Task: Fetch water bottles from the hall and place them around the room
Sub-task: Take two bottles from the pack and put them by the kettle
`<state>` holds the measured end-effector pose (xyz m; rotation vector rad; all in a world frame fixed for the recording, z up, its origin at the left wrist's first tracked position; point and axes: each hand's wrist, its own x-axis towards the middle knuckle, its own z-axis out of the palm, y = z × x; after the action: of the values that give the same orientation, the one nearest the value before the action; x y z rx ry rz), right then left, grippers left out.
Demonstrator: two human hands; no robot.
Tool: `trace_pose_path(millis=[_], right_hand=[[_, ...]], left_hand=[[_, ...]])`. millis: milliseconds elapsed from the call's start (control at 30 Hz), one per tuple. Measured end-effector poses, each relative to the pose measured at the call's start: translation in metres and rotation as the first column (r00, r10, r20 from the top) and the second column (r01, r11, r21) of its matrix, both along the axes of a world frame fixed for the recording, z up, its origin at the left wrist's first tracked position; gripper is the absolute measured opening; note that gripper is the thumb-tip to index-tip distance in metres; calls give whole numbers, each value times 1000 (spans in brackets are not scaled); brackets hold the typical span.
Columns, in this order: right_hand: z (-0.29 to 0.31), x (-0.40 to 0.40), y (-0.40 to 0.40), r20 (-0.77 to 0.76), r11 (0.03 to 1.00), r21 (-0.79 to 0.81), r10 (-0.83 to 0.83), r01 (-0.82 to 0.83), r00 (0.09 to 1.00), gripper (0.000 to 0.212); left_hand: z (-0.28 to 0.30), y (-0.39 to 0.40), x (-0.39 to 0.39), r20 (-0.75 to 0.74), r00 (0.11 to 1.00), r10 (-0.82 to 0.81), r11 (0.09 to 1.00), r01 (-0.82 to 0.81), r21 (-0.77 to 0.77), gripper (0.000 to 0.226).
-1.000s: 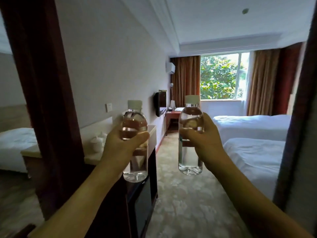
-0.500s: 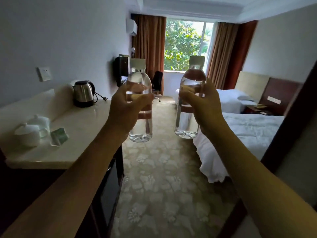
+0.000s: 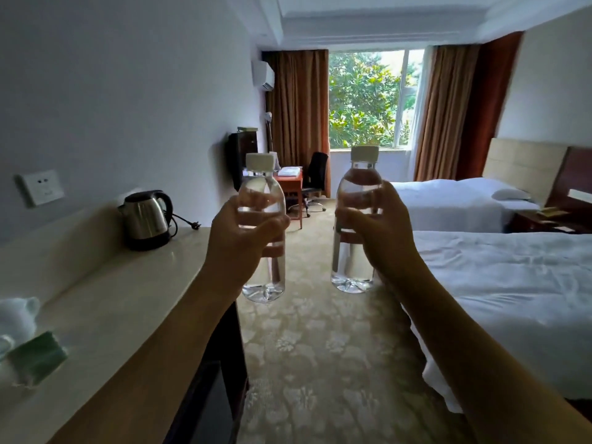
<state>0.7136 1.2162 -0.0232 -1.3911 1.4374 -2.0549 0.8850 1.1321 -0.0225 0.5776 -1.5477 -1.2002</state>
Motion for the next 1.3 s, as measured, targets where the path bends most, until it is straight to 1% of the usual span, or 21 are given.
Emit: trace_pose_path(millis=[133,300,433,533,633,700,800,933,1000,1067,1200,1233,1300], right_hand=[[12,-44,-67,6,996,-8,92,-92,996,48],[17,-74,-147,21,985,-7,173,-173,985,53],[9,-83,-213,-26,979,6,203,-203,979,60],[1,-85,-271,-46,973,0,231,-231,972,61],[-7,-78,-336,-79,963,-4,268,-269,960,61],[-9,-72,-378,-98,956,2,293,-294,951,62],[-8,-60,-437,-114,935,9,354,-356,928,58],[-14,-31,-509,-102,894,-1,446,-449,889,55],[-22,-8,-540,-73,853,9,521,-522,850,52],[-35,18,-568,-57,793,27,609,-608,791,50],[-70,75,-612,-79,642,43,766,-766,638,38],[-80,89,-620,-73,600,58,799,-798,596,38],[-102,113,-636,-31,500,69,866,-863,499,39]], left_hand=[[10,-53,-35,-7,997,71,997,-71,-4,36],[12,-120,-52,-12,983,185,983,-185,4,37],[4,-180,-47,-22,971,237,971,-238,-27,43],[-5,-232,-36,-38,960,278,959,-280,-50,39],[-13,-286,-21,-85,962,259,961,-265,-74,41],[-13,-319,-8,-101,957,274,954,-283,-96,37],[-15,-359,14,-107,920,376,918,-385,-90,36],[-29,-406,42,-114,835,538,838,-545,-38,34],[-44,-424,59,-116,806,580,810,-586,-24,34],[-60,-439,78,-109,789,605,792,-610,-21,28],[-91,-455,112,-27,744,667,744,-668,-14,33],[-100,-456,119,-14,720,694,720,-694,1,34],[-121,-456,128,-4,611,791,611,-790,54,38]])
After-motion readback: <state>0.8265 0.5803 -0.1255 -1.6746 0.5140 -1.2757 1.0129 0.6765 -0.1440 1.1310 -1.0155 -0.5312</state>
